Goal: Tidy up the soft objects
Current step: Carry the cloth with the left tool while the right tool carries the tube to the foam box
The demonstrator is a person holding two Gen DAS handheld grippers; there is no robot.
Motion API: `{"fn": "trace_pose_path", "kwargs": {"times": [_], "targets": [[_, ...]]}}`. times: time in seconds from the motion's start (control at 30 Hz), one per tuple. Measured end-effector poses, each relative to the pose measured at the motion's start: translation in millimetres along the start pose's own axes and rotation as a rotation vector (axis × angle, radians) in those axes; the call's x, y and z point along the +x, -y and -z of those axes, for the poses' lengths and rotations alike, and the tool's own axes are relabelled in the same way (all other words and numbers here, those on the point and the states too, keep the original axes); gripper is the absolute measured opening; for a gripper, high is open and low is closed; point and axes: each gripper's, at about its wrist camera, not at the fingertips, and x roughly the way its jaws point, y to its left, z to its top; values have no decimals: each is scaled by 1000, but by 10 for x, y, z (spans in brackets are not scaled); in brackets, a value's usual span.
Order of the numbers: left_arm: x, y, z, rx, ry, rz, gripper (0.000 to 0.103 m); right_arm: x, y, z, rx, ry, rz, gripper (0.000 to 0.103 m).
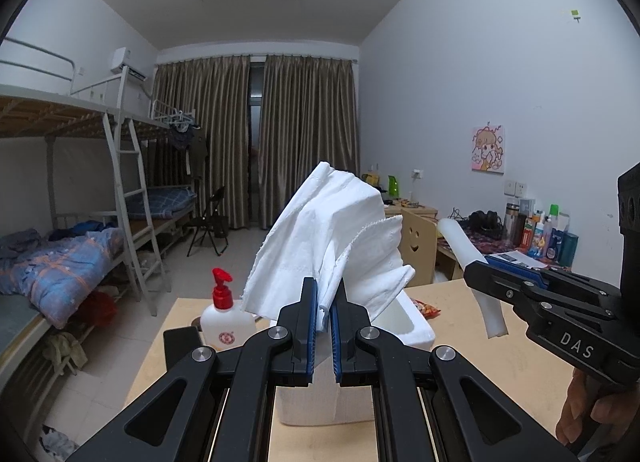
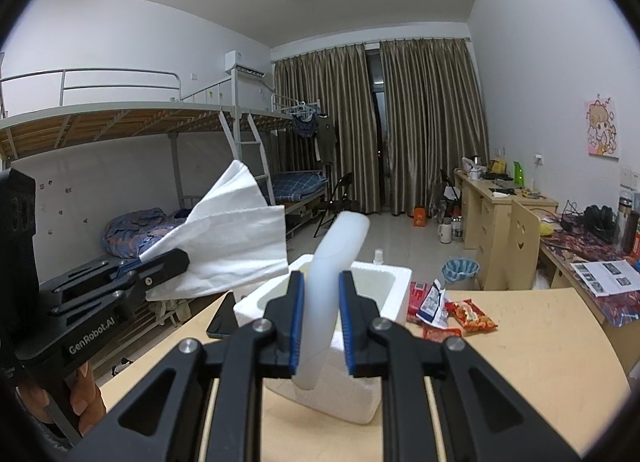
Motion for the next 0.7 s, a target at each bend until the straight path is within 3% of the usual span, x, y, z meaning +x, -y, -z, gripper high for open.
{"fn": "trace_pose_path", "kwargs": {"times": [0.7], "targets": [[720,-72,-158,-3,-87,10,7,424,167,-115,28,-59,-47,20]]}}
